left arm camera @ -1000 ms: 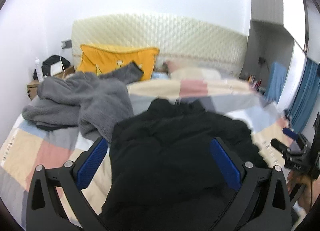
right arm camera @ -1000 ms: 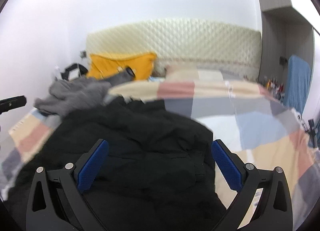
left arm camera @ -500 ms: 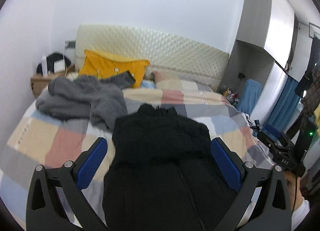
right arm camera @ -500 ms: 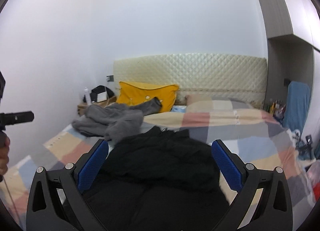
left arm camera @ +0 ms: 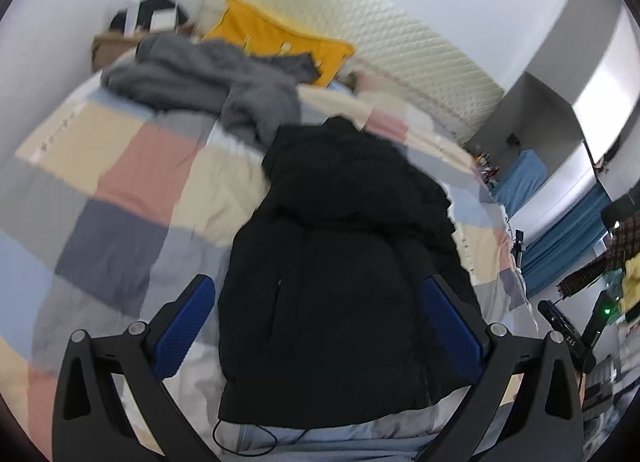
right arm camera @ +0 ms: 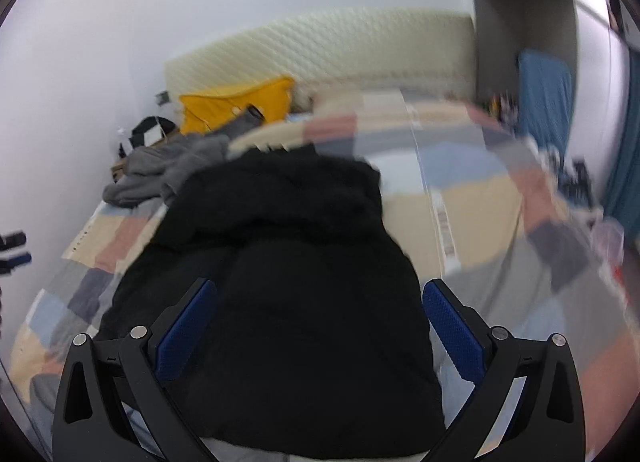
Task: Fold large clothes
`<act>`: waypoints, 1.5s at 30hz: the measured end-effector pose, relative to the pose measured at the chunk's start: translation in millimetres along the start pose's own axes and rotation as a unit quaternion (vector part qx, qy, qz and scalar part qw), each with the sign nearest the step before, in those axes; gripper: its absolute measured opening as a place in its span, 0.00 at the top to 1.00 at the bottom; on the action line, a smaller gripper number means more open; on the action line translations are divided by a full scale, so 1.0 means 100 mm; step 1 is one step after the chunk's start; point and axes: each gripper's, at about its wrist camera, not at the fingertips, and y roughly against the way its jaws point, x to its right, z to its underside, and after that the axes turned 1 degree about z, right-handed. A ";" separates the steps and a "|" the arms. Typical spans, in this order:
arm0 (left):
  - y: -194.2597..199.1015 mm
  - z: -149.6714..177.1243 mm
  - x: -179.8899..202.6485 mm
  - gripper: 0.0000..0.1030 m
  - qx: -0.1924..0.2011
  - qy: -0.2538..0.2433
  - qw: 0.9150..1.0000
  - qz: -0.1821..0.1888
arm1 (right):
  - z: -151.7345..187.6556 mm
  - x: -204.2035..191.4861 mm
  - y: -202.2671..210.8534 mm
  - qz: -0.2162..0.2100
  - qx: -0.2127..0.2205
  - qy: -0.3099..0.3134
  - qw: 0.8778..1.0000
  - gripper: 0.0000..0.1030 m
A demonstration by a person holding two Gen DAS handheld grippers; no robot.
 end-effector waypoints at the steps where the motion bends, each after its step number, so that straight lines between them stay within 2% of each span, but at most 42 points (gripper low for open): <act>1: -0.06 0.03 -0.05 0.00 -0.009 0.009 1.000 0.001 | 0.04 0.11 -0.07 -0.002 -0.015 -0.017 1.000 0.00; 5: -0.32 0.16 -0.25 0.01 -0.058 0.044 0.997 0.007 | 0.15 0.46 -0.25 -0.031 -0.065 -0.048 0.996 0.00; 7: -0.45 0.24 -0.32 0.01 -0.082 0.046 0.996 0.011 | 0.19 0.59 -0.34 -0.025 -0.090 -0.048 0.994 0.00; 11: -0.65 0.33 -0.46 0.01 -0.109 0.057 0.992 -0.009 | 0.28 0.90 -0.53 -0.047 -0.139 -0.120 0.982 0.00; 16: -0.84 0.38 -0.73 0.01 -0.133 0.105 0.985 -0.013 | 0.45 1.20 -0.82 -0.094 -0.187 -0.208 0.955 0.00; 19: -0.92 0.42 -0.86 0.01 -0.144 0.132 0.981 -0.013 | 0.55 1.34 -0.93 -0.094 -0.211 -0.245 0.942 0.00; 23: -1.05 0.53 -0.95 0.01 -0.165 0.155 0.974 -0.016 | 0.66 1.42 -1.05 -0.130 -0.236 -0.288 0.919 0.00; 26: -1.15 0.60 -0.93 0.01 -0.194 0.154 0.969 -0.011 | 0.74 1.56 -1.05 -0.117 -0.236 -0.317 0.911 0.00; 28: -1.18 0.61 -0.89 0.01 -0.200 0.142 0.969 -0.009 | 0.83 1.64 -1.10 -0.090 -0.254 -0.334 0.903 0.00; 30: -1.18 0.61 -0.89 0.01 -0.200 0.142 0.969 -0.009 | 0.97 1.69 -1.21 -0.085 -0.290 -0.355 0.885 0.00; 32: -1.21 0.63 -0.93 0.01 -0.205 0.152 0.967 -0.007 | 1.03 1.67 -1.25 -0.124 -0.301 -0.371 0.870 0.00; 34: -1.24 0.64 -0.97 0.01 -0.213 0.165 0.963 -0.004 | 1.02 1.61 -1.26 -0.155 -0.303 -0.367 0.866 0.00; 37: -1.28 0.67 -1.05 0.01 -0.221 0.188 0.957 0.013 | 0.95 1.47 -1.24 -0.199 -0.297 -0.348 0.867 0.00; 40: -1.30 0.70 -1.14 0.01 -0.230 0.203 0.952 -0.004 | 0.83 1.35 -1.18 -0.245 -0.286 -0.322 0.869 0.00; 42: -1.33 0.73 -1.19 0.01 -0.242 0.212 0.947 -0.011 | 0.74 1.27 -1.13 -0.268 -0.272 -0.301 0.874 0.00; 43: -1.37 0.75 -1.22 0.01 -0.255 0.217 0.942 -0.009 | 0.71 1.24 -1.10 -0.286 -0.263 -0.295 0.873 0.00; 45: -1.47 0.79 -1.19 0.01 -0.283 0.212 0.935 0.021 | 0.67 1.18 -1.08 -0.300 -0.257 -0.286 0.873 0.00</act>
